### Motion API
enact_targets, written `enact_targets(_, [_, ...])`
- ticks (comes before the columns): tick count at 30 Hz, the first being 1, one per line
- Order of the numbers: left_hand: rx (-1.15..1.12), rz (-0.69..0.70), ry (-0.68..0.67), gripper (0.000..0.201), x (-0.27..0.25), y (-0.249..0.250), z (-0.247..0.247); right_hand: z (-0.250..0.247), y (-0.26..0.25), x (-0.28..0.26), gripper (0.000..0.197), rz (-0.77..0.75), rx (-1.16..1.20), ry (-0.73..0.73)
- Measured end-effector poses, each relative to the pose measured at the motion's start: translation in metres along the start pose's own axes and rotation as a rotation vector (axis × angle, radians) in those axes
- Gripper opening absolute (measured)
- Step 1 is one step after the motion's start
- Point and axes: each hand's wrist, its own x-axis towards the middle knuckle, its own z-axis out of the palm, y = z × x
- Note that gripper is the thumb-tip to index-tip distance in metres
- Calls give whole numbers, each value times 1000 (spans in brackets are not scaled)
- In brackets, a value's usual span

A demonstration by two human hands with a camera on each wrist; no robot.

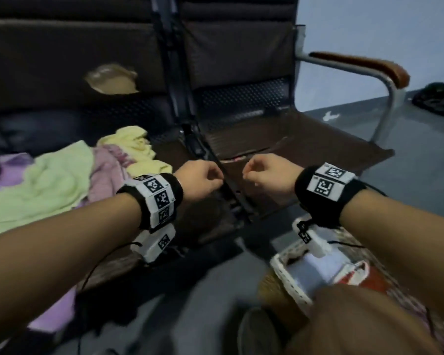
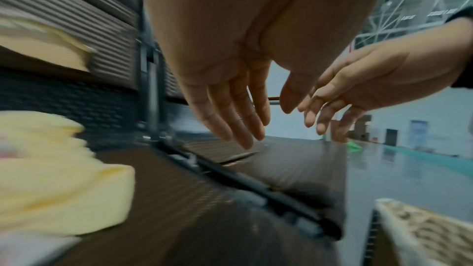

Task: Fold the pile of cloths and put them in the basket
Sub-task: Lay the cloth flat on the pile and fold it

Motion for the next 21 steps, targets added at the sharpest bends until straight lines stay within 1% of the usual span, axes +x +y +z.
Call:
enact_targets(3, [90,-117,55,21,-30,-64,-26,41,-60,38,7,-112,-97,-96])
enact_targets(8, [221,-310,-4,34,-85,-151,-51,120,-135,76,12,-261,-207,-261])
enact_targets(10, [287,-388,-48,40,-106,-178,-52,148,-155,82,18,-300,-237,-307])
enact_targets(12, [337,-456,-122,48,-124,-201,-47,173,-167,86,23,-323,-251,-336])
enact_targets(14, [343,-496,-168,53,-138,-218,-42,195,-171,86,27,-346,-312,-374])
enact_targets(15, [334,-501,-165,53,-142,-223,-42,205,-171,84,28,-356,-353,-400])
enact_targets(16, [325,-498,-146,51,-145,-227,-42,214,-171,83,28,-368,-390,-420])
enact_targets(17, [323,-489,-118,44,-146,-230,-43,221,-170,82,29,-382,-419,-429])
enact_targets(19, [335,-469,-77,27,-146,-232,-45,230,-172,81,31,-415,-452,-416])
enact_targets(21, [315,-449,6,21,-144,-232,-46,235,-176,84,38,-432,-431,-389])
